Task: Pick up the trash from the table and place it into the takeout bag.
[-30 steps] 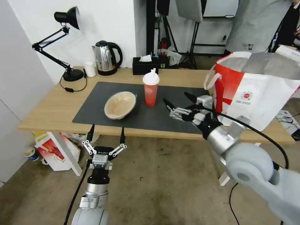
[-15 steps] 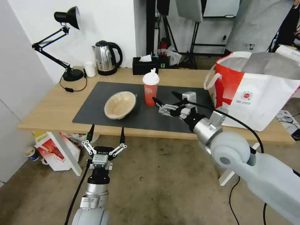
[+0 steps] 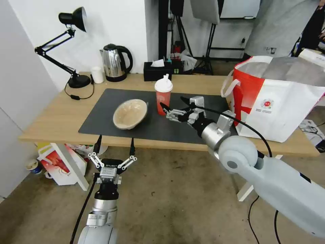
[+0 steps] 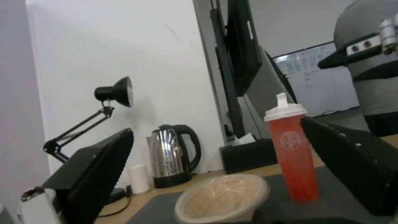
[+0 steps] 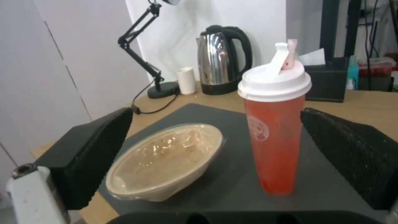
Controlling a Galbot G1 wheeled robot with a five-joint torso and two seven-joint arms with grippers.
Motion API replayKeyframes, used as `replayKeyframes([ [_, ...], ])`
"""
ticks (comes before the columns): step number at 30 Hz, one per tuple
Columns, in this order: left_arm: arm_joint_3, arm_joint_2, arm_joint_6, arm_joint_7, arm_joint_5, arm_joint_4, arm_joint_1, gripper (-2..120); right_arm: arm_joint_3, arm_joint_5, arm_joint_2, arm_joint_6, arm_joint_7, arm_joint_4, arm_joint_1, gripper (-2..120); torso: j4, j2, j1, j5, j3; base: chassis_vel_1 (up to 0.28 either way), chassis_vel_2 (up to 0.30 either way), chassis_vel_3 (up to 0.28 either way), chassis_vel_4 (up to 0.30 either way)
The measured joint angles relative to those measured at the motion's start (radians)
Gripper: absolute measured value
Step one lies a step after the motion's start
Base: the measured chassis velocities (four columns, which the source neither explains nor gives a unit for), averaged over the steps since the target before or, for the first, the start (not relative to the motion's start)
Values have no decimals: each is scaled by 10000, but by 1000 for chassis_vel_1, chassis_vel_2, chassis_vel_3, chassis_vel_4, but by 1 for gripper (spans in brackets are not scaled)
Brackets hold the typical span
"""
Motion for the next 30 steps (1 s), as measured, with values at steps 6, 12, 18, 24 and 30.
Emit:
replayKeyframes([
  [6,-1,11,-17,-3,-1,-30,19,100,-22,-117,245,-1,-16,-365,47,100,0,0,0,0,0,0,0,0,0],
  [12,-18,6,-24,-5,-3,-56,38,100,-77,-193,448,0,-94,-703,188,100,-1,0,0,0,0,0,0,0,0],
  [18,-20,-32,-36,-6,4,-130,111,100,-274,-286,823,17,-171,-1229,535,100,0,0,0,1,0,0,0,0,0],
  [24,-80,-57,-54,-6,15,-245,222,100,-425,-366,1115,24,-213,-1635,835,100,0,0,0,-1,0,0,0,0,0],
  [30,-174,-94,-99,-6,37,-347,357,100,-532,-383,1345,30,-322,-2025,1007,100,-1,0,0,0,0,0,0,0,0],
])
